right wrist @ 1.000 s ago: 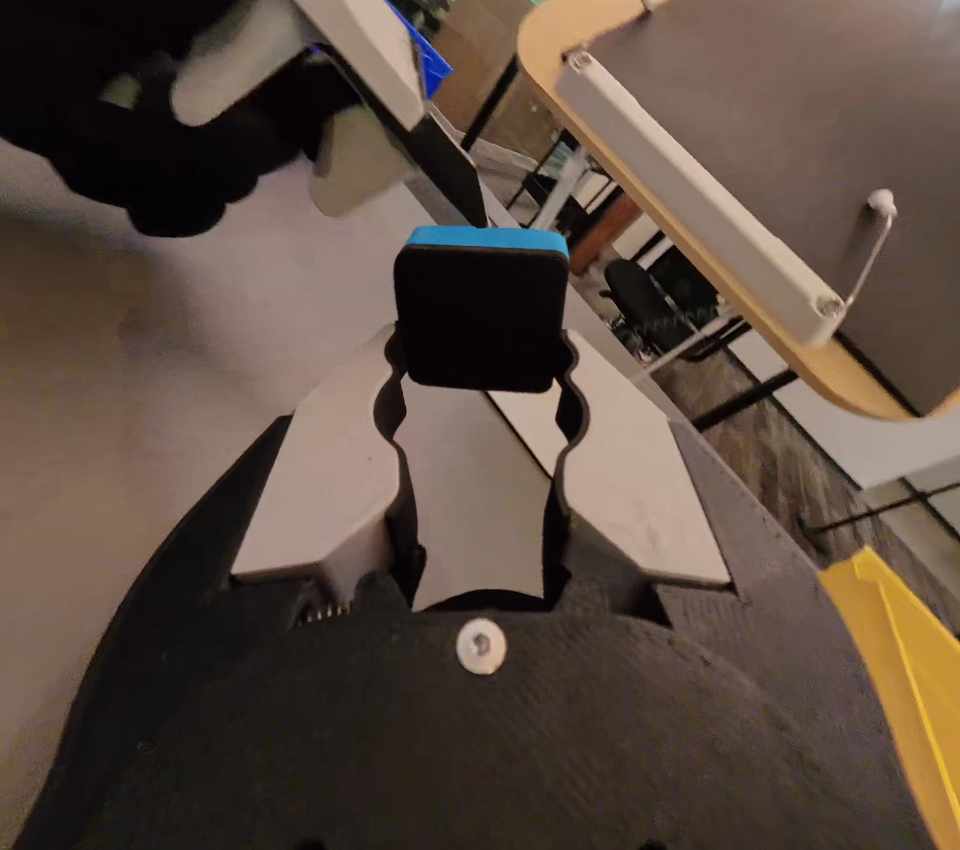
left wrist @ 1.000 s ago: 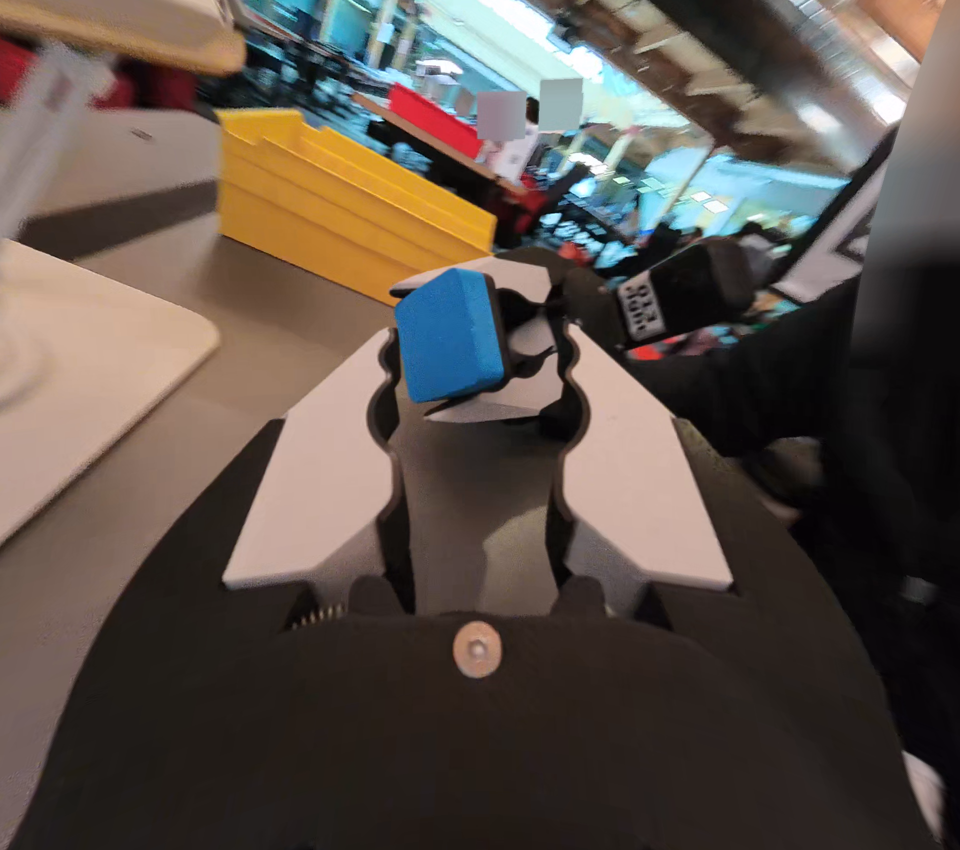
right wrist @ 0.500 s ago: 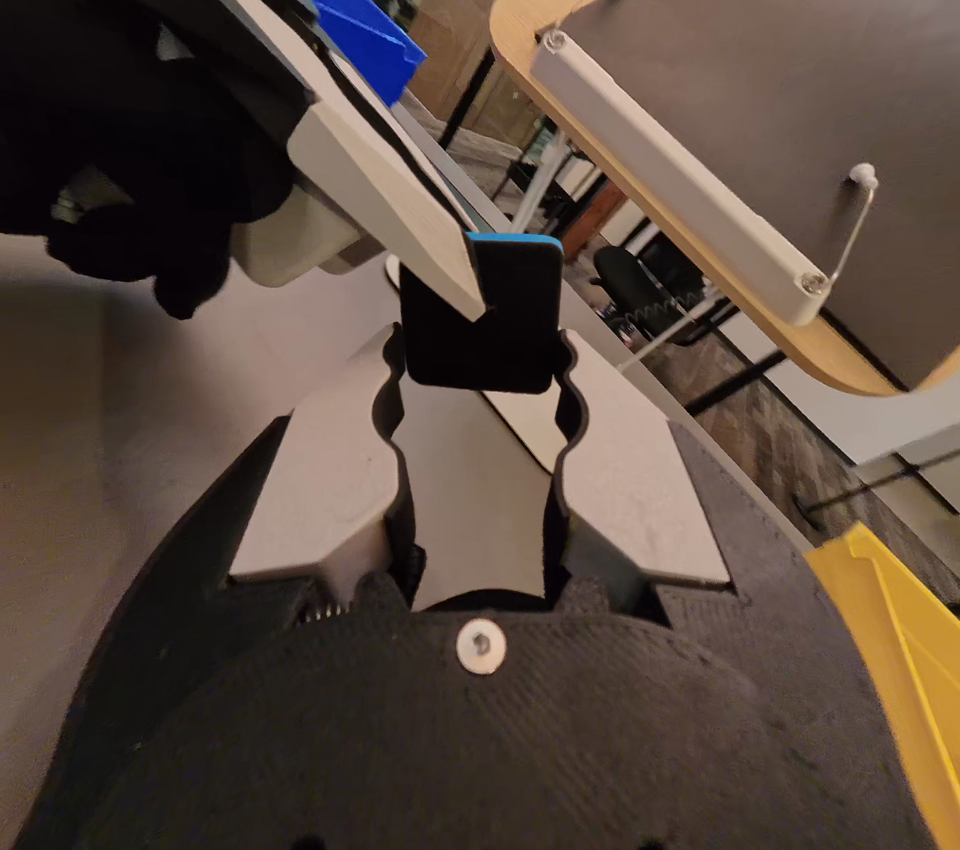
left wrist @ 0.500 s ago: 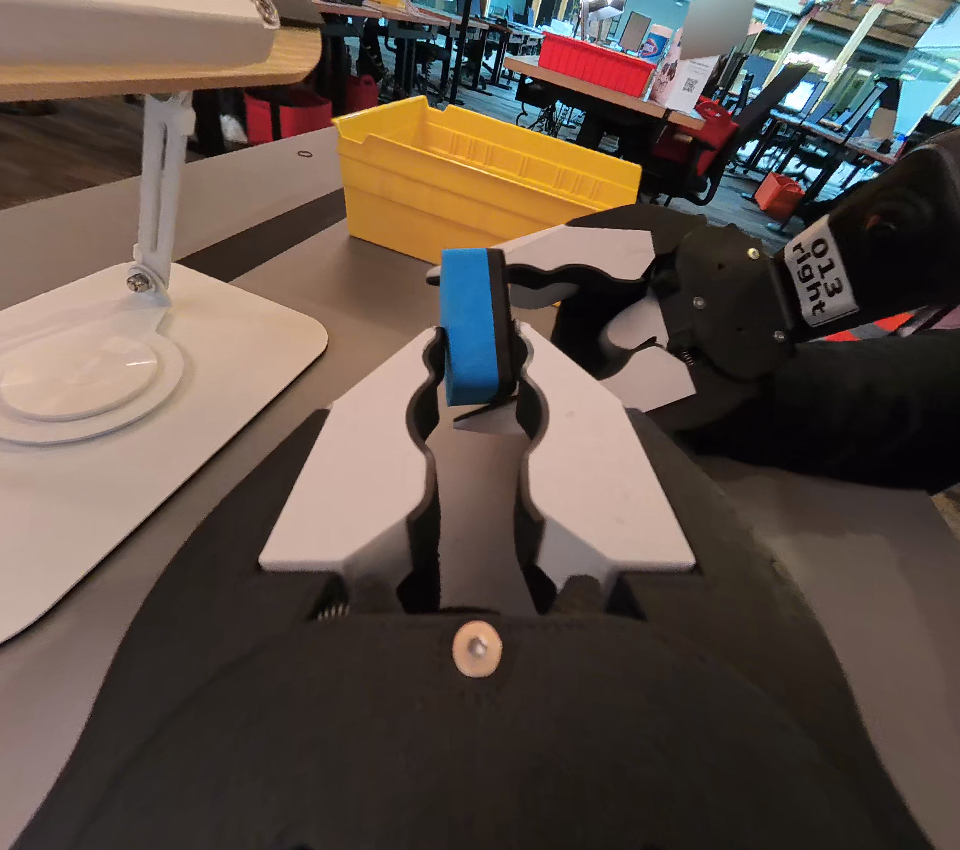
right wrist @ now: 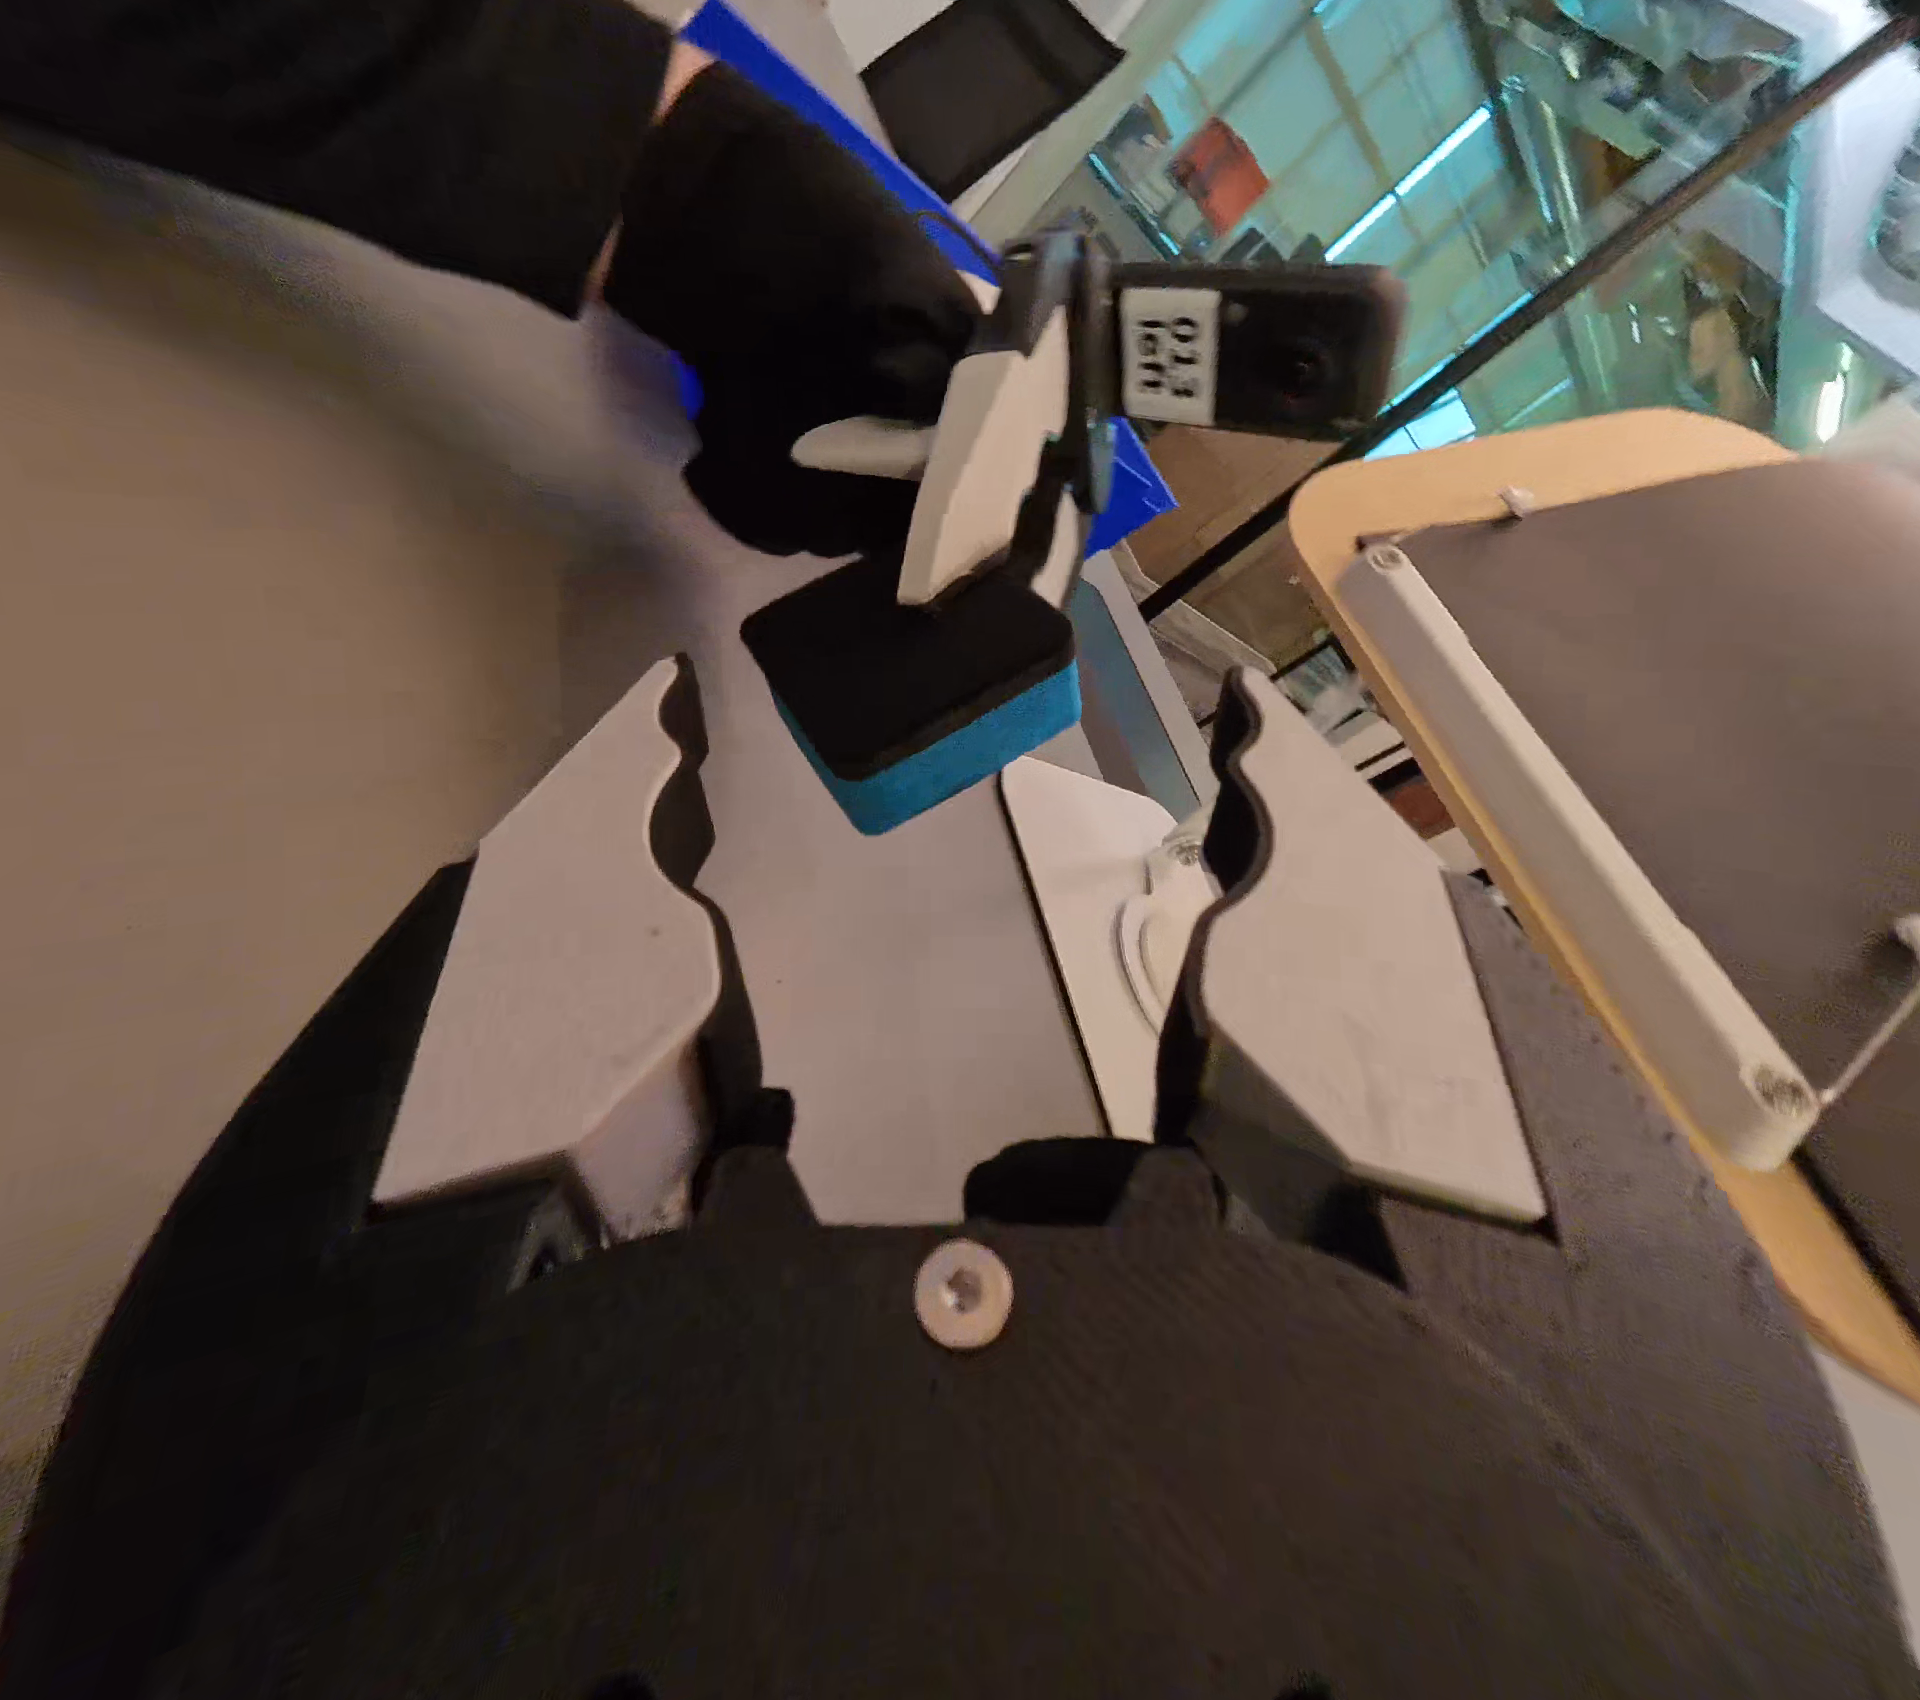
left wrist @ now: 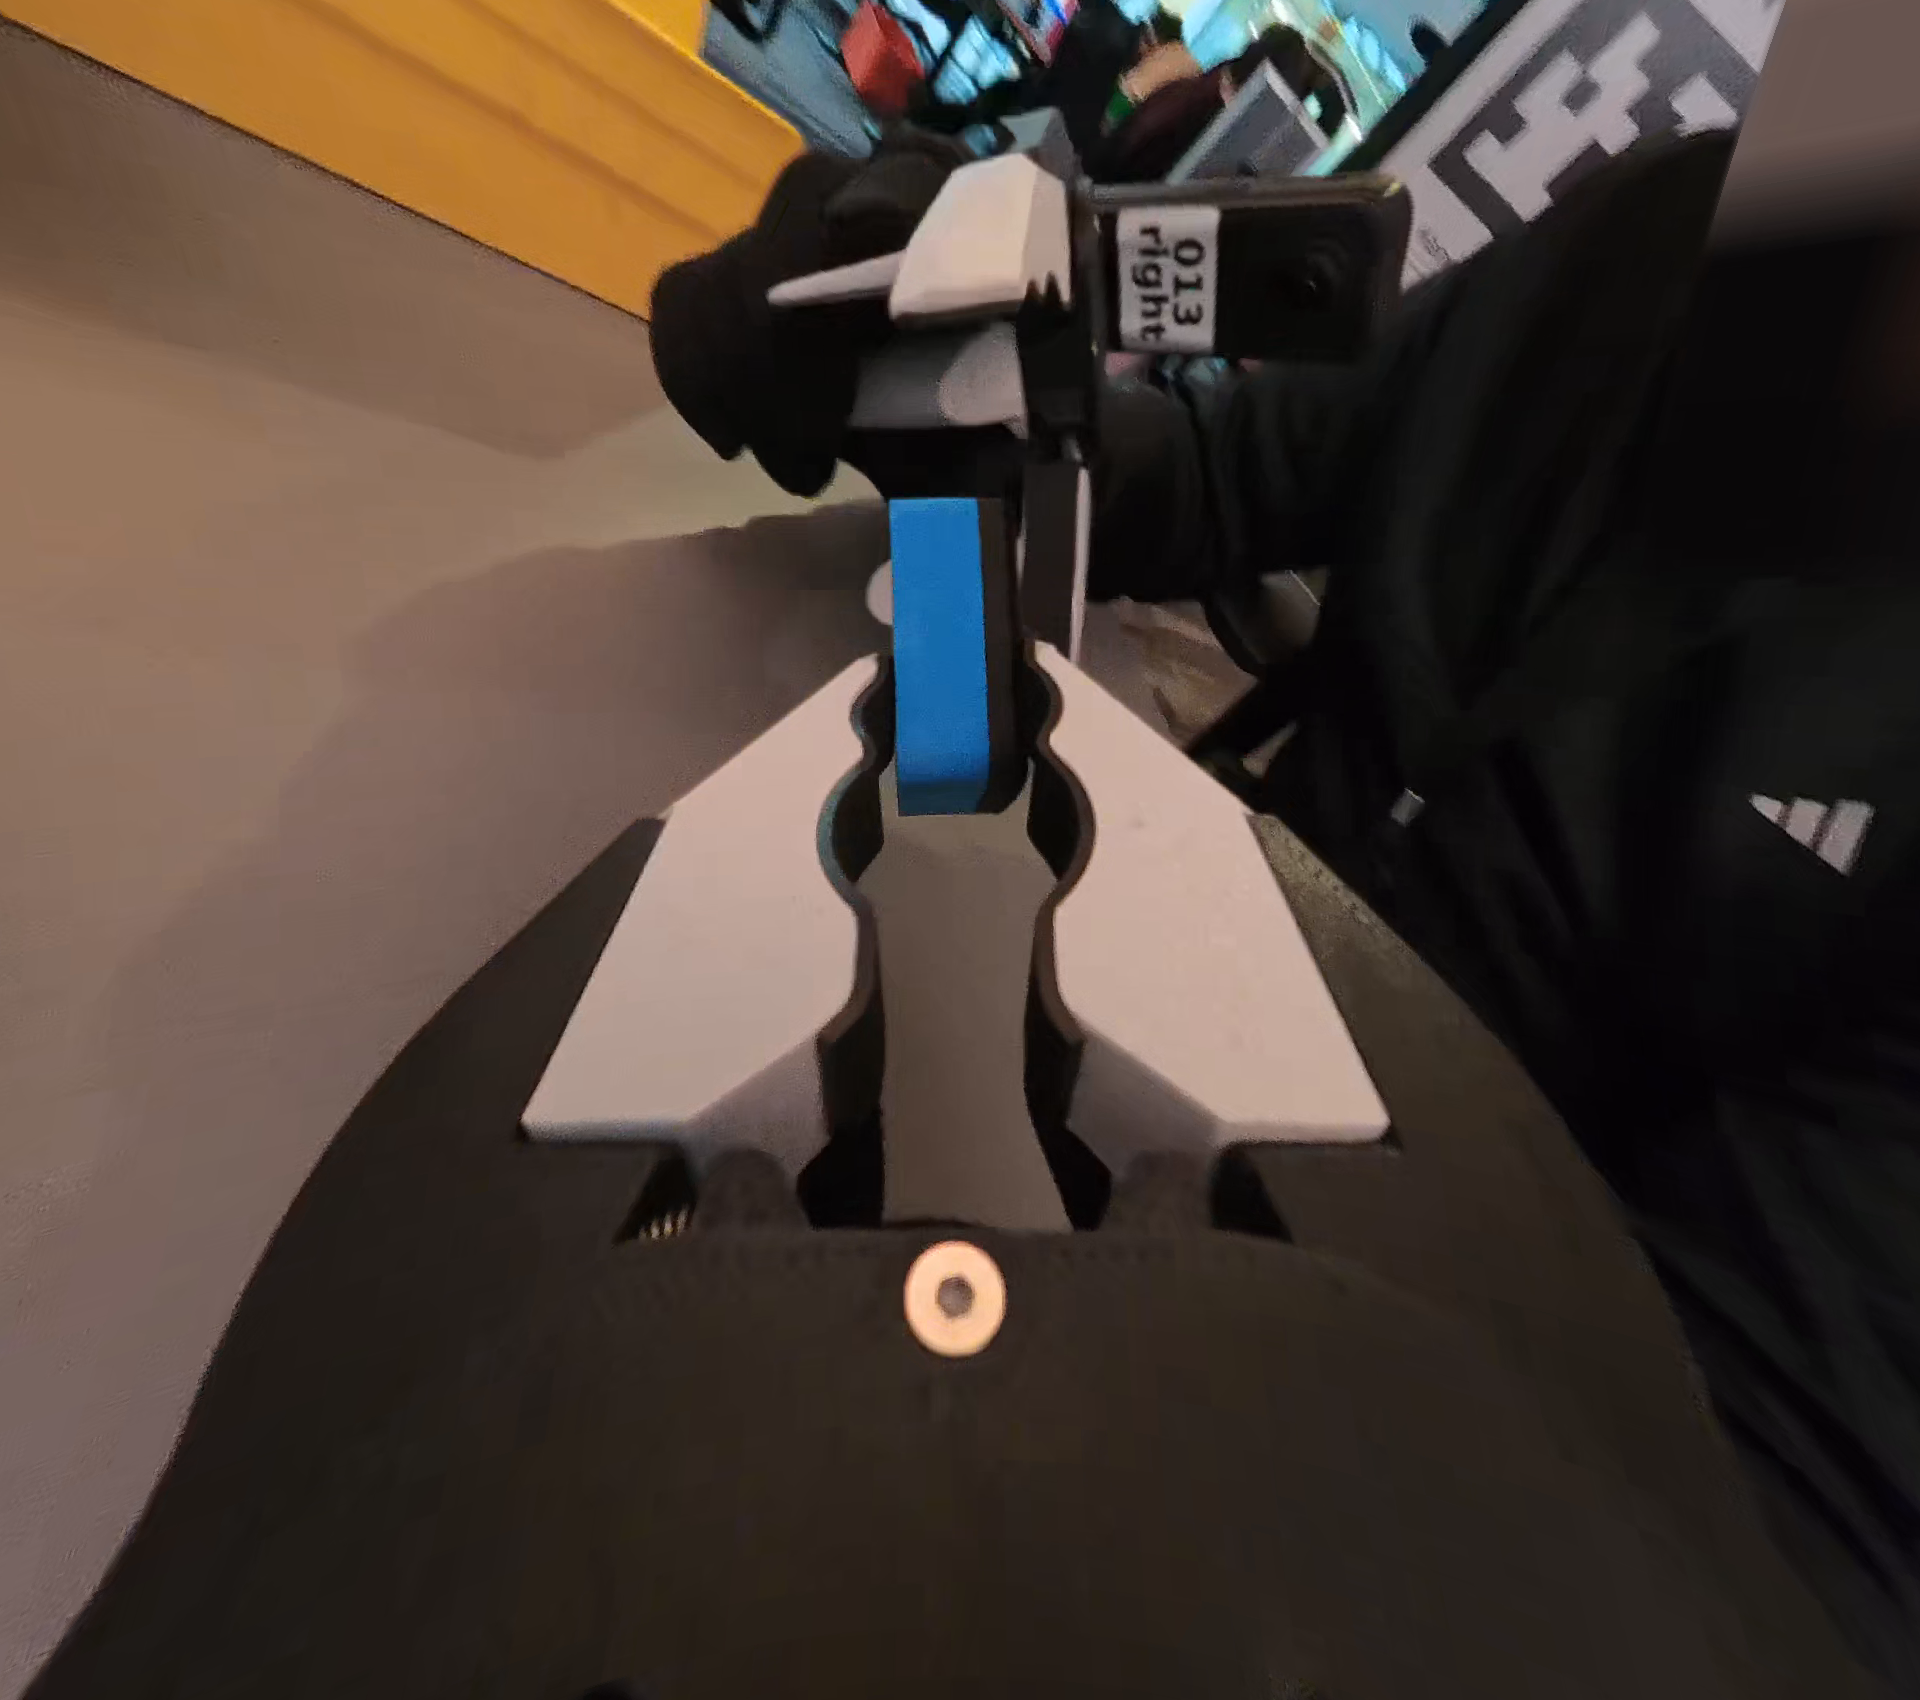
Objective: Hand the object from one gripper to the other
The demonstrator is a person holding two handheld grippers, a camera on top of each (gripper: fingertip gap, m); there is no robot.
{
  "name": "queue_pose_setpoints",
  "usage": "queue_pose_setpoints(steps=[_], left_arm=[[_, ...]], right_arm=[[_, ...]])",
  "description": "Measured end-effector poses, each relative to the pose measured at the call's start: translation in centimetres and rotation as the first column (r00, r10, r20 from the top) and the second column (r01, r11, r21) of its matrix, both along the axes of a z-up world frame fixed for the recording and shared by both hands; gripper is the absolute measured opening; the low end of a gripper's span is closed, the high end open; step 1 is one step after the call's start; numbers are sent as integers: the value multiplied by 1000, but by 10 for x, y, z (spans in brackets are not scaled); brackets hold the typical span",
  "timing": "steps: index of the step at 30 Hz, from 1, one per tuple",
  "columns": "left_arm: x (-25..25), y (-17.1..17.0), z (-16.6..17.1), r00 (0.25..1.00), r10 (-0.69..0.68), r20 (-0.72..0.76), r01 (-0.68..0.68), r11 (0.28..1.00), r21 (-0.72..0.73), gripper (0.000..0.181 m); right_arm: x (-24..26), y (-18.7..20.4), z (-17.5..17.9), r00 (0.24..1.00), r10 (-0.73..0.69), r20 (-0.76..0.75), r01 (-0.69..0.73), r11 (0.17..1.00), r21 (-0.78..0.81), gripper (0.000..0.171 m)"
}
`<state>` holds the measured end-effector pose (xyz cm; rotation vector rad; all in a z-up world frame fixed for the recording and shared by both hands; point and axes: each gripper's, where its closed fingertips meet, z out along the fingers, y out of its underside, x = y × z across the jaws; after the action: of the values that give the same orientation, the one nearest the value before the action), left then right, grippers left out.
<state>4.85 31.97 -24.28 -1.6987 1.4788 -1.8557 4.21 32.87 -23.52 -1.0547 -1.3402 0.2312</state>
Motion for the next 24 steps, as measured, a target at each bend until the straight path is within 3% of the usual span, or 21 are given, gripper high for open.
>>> queue_pose_setpoints(steps=[2,9,12,14,17,24], left_arm=[[-2,-8,0,998,-59,-23,60,998,9,21],[11,10,14,995,26,93,-16,995,-102,21],[15,8,15,994,16,105,-4,994,-113,21],[17,3,15,995,-8,102,19,994,-112,21],[18,-3,13,995,-36,93,47,993,-109,21],[22,1,15,994,-12,110,24,993,-116,21]], right_arm=[[-6,-6,-6,999,17,52,-18,1000,20,100],[-15,8,-9,990,-131,55,126,988,92,112],[-9,21,-9,971,-230,58,221,967,128,101],[-9,21,-8,972,-228,45,222,968,114,96],[-5,20,-4,974,-224,35,218,968,122,74],[0,24,-3,970,-241,13,239,967,84,74]])
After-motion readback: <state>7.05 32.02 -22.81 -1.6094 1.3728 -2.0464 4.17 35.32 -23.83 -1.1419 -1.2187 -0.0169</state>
